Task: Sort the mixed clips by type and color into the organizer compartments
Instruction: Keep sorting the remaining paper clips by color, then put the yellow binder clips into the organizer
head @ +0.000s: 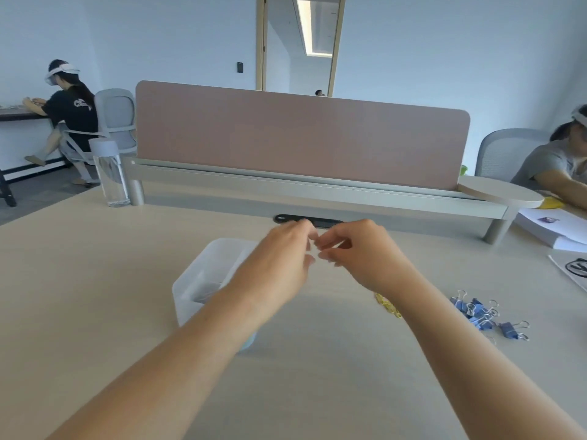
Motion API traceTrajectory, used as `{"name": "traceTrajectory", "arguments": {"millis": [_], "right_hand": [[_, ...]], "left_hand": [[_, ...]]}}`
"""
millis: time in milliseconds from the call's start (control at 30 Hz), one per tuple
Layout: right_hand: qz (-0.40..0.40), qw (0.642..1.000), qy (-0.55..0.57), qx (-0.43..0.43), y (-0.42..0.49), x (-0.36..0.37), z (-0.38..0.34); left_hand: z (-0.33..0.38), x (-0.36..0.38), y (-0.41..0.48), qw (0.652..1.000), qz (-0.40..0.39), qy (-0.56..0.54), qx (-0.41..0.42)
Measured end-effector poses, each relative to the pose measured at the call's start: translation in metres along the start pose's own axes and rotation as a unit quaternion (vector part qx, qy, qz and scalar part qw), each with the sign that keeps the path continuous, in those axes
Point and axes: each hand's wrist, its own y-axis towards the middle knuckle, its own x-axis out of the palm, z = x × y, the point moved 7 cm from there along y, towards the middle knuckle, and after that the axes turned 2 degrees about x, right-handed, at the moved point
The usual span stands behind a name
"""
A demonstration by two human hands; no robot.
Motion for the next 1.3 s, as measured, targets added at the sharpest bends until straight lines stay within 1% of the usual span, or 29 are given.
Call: {"name": "traceTrajectory", "arguments": {"millis": [100,167,233,300,400,567,733,933,1033,1133,1233,1300], "right_hand": [[0.016,0.994,-0.085,0.072,-0.015,-0.02,0.059],[0.031,0.975,-0.188,0.114,-0.03,-0.03,0.097],[0.038,0.956,-0.258,0.135,-0.046,-0.035,0.125],[0.026,0.944,-0.293,0.147,-0.056,-0.036,0.144],[-0.013,0.933,-0.326,0.151,-0.059,-0.03,0.156],[-0.016,0.933,-0.331,0.143,-0.057,-0.026,0.16],[-0.008,0.946,-0.294,0.14,-0.055,-0.025,0.161],[0.051,0.965,-0.219,0.138,-0.049,-0.026,0.163],[0.059,0.964,-0.221,0.137,-0.048,-0.026,0.167],[0.073,0.961,-0.232,0.13,-0.049,-0.03,0.164],[0.113,0.956,-0.237,0.131,-0.053,-0.043,0.165],[0.123,0.956,-0.23,0.137,-0.056,-0.05,0.167]], "left_hand": [[0.013,0.055,0.009,0.996,-0.078,-0.029,-0.016],[0.02,0.089,0.011,0.992,-0.123,-0.036,-0.017],[0.028,0.116,0.012,0.987,-0.155,-0.036,0.0],[0.034,0.138,0.015,0.984,-0.174,-0.026,0.015],[0.034,0.162,0.019,0.981,-0.193,-0.003,0.028],[0.035,0.179,0.023,0.977,-0.194,0.04,0.073],[0.029,0.176,0.026,0.984,-0.157,-0.039,0.074],[0.031,0.167,0.026,0.982,-0.148,-0.096,0.069],[0.032,0.174,0.024,0.978,-0.171,-0.103,0.065],[0.035,0.179,0.023,0.973,-0.189,-0.096,0.092],[0.038,0.178,0.023,0.972,-0.183,-0.09,0.115],[0.039,0.177,0.023,0.974,-0.17,-0.089,0.117]]}}
